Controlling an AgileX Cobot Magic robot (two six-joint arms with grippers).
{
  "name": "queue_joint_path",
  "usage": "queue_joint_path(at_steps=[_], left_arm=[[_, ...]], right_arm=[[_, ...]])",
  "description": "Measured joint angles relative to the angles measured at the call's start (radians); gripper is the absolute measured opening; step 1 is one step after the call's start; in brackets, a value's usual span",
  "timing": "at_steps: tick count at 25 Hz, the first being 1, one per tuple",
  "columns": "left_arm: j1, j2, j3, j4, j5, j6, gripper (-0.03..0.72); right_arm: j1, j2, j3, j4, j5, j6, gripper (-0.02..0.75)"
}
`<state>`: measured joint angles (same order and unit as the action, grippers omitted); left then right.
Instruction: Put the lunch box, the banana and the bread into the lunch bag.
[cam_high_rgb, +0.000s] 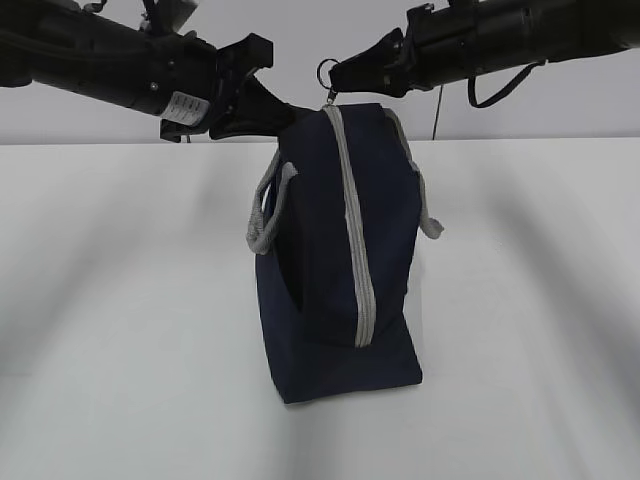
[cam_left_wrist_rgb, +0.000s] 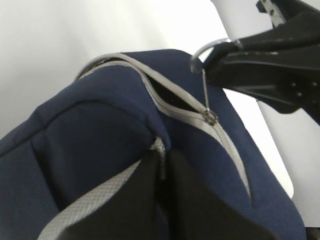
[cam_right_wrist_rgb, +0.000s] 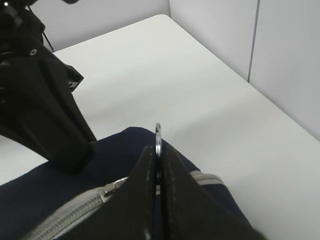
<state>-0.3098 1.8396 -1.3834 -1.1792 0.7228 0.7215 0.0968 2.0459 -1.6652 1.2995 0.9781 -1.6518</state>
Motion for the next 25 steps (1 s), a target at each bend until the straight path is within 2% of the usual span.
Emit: queue_joint_path(at_steps=[7, 16, 18, 19, 23, 24, 25], left_arm=[[0.000, -0.002, -0.002, 0.027, 0.022, 0.010, 0.020], [0.001, -0.002, -0.003, 0.029, 0.049, 0.041, 0.021], [0.004, -0.002, -0.003, 0.031, 0.059, 0.044, 0.048], [0.009, -0.002, -0.003, 0.033, 0.072, 0.044, 0.100], [0.060, -0.005, -0.003, 0.045, 0.164, -0.005, 0.481], [0.074, -0.005, -0.003, 0.044, 0.192, -0.031, 0.536], [0.087, -0.005, -0.003, 0.037, 0.220, -0.059, 0.557]], right_arm=[[0.000, 0.074, -0.087, -0.002, 0.031, -0.001, -0.016], [0.006, 0.081, -0.107, -0.008, 0.049, 0.013, -0.016], [0.006, 0.081, -0.107, -0.008, 0.057, 0.014, -0.016], [0.006, 0.081, -0.107, -0.008, 0.058, 0.018, -0.016], [0.000, 0.081, -0.115, -0.006, 0.041, 0.027, -0.016], [0.000, 0.081, -0.117, -0.004, 0.040, 0.029, -0.016], [0.000, 0.081, -0.117, -0.004, 0.039, 0.031, -0.016]])
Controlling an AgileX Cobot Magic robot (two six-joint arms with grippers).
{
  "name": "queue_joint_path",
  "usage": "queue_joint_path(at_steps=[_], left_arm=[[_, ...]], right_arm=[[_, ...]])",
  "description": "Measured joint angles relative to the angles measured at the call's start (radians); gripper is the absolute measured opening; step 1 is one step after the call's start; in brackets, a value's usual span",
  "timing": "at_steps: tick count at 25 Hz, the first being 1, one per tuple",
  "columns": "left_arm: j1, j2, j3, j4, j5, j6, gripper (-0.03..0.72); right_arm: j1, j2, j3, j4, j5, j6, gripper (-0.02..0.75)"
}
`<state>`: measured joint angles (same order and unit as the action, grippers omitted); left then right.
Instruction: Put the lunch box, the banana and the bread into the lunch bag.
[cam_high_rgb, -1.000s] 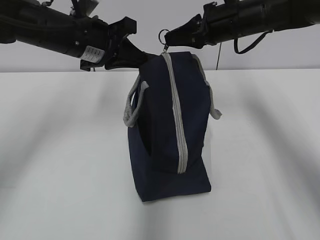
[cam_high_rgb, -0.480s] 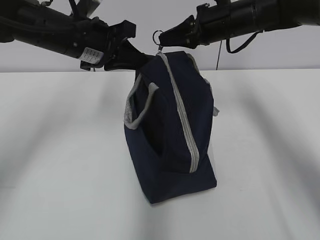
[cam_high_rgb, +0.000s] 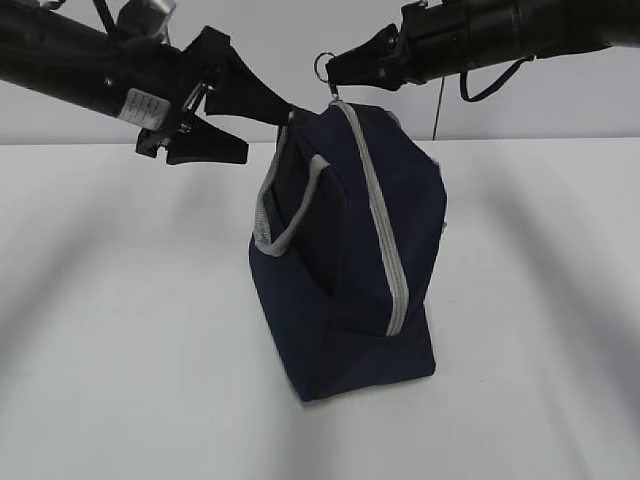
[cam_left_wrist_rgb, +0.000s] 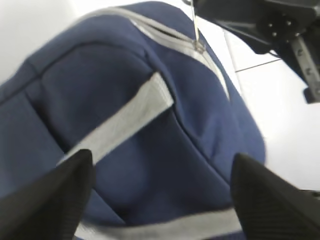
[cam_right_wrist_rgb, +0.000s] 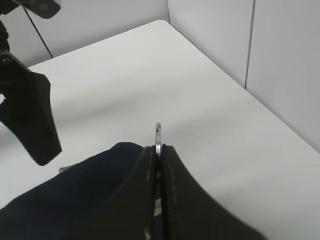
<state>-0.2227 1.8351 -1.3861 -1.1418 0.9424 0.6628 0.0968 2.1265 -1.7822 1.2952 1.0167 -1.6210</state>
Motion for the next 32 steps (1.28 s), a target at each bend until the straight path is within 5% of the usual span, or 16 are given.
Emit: queue_joint_path(at_steps=[6, 18, 20, 25, 32], left_arm=[[-0.035, -0.001, 0.000, -0.050, 0.078, -0.162, 0.455], [-0.175, -0.001, 0.000, 0.058, -0.114, -0.365, 0.421], [-0.184, -0.001, 0.000, 0.074, -0.123, -0.369, 0.353], [-0.195, -0.001, 0.000, 0.124, -0.119, -0.357, 0.031], [-0.195, -0.001, 0.000, 0.176, -0.027, -0.314, 0.006]], right_arm=[[0.000, 0.000, 0.000, 0.000, 0.000, 0.005, -0.016], [0.000, 0.000, 0.000, 0.000, -0.001, 0.023, -0.016], [0.000, 0.000, 0.000, 0.000, -0.001, 0.023, -0.016], [0.000, 0.000, 0.000, 0.000, -0.001, 0.025, -0.016], [0.000, 0.001, 0.000, -0.024, 0.008, 0.021, -0.016]])
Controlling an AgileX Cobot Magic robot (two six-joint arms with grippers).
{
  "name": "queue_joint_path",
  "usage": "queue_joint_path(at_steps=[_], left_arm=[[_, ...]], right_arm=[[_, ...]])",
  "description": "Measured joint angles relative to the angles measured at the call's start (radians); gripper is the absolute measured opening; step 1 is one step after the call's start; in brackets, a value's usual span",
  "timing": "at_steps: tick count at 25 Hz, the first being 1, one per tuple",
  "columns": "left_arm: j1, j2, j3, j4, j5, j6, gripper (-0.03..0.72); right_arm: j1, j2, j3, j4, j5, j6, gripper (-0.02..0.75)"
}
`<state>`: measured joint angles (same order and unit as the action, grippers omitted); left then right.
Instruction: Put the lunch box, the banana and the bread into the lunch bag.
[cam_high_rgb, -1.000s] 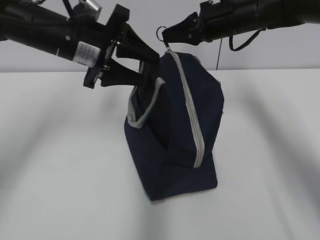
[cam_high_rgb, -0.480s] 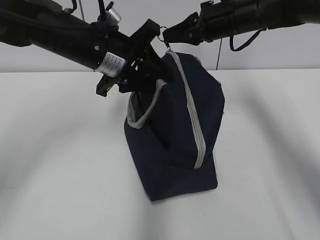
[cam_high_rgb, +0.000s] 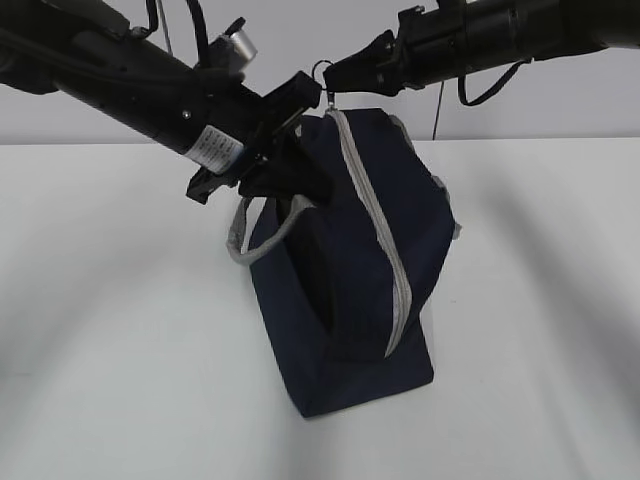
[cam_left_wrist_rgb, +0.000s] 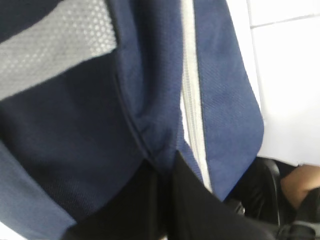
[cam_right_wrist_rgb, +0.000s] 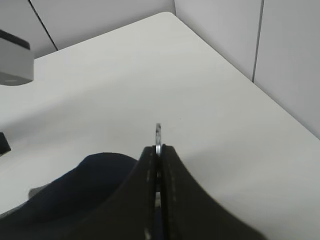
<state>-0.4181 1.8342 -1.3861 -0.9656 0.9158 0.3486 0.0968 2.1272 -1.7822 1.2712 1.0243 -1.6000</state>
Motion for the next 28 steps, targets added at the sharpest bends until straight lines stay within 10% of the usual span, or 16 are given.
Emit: queue_joint_path(at_steps=[28], left_arm=[[-0.001, -0.123, 0.000, 0.202, 0.135, 0.042, 0.004]], right_arm=[[0.000, 0.257, -0.254, -0.083, 0.038, 0.121, -0.016]])
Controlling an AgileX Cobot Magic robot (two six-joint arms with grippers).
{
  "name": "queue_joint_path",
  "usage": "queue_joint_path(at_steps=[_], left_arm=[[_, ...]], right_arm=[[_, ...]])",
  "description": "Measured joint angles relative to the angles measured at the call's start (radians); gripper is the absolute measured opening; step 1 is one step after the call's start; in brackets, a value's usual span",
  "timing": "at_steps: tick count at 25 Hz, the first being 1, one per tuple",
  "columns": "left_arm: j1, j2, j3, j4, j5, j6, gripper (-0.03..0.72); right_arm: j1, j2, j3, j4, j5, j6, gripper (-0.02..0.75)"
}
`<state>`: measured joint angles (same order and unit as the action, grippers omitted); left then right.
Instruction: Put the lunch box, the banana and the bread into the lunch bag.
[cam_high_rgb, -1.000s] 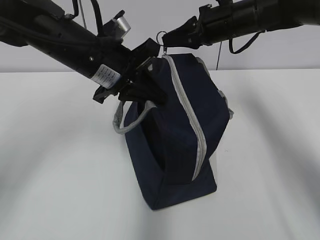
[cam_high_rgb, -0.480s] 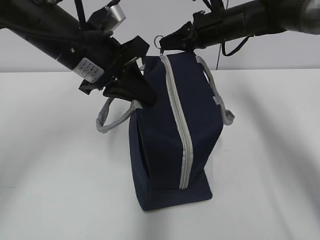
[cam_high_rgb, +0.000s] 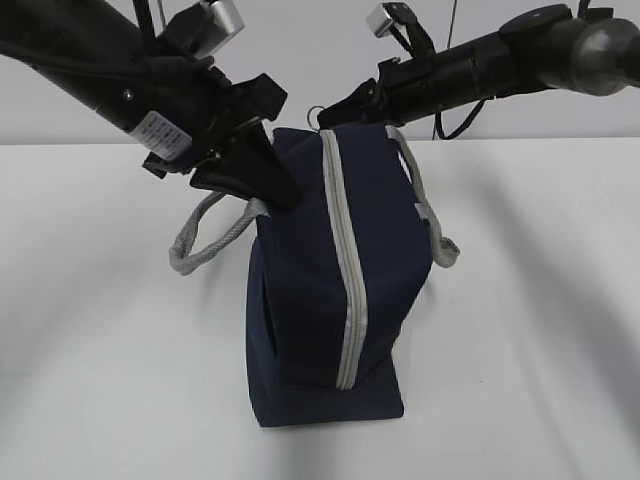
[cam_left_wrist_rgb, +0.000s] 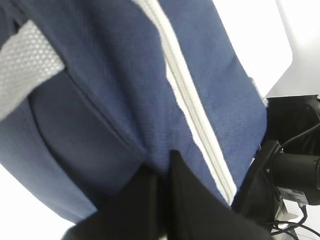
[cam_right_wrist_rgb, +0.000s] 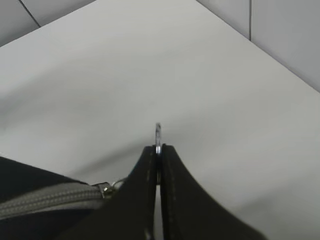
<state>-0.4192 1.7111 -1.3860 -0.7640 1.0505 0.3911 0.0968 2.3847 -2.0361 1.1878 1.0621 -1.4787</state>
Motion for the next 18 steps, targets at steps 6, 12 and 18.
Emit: queue_joint_path(at_steps=[6, 12, 18], left_arm=[[0.001, 0.000, 0.000, 0.024, -0.014, 0.005, 0.311], [0.121, 0.000, 0.000, -0.004, 0.009, -0.057, 0.610], [0.227, 0.000, 0.000, -0.179, -0.021, -0.098, 0.550]], right_arm=[[0.000, 0.001, -0.039, -0.009, 0.033, 0.000, -0.016], [0.000, 0.002, -0.062, -0.018, 0.059, 0.000, -0.016], [0.000, 0.002, -0.062, -0.072, 0.060, -0.015, -0.016]])
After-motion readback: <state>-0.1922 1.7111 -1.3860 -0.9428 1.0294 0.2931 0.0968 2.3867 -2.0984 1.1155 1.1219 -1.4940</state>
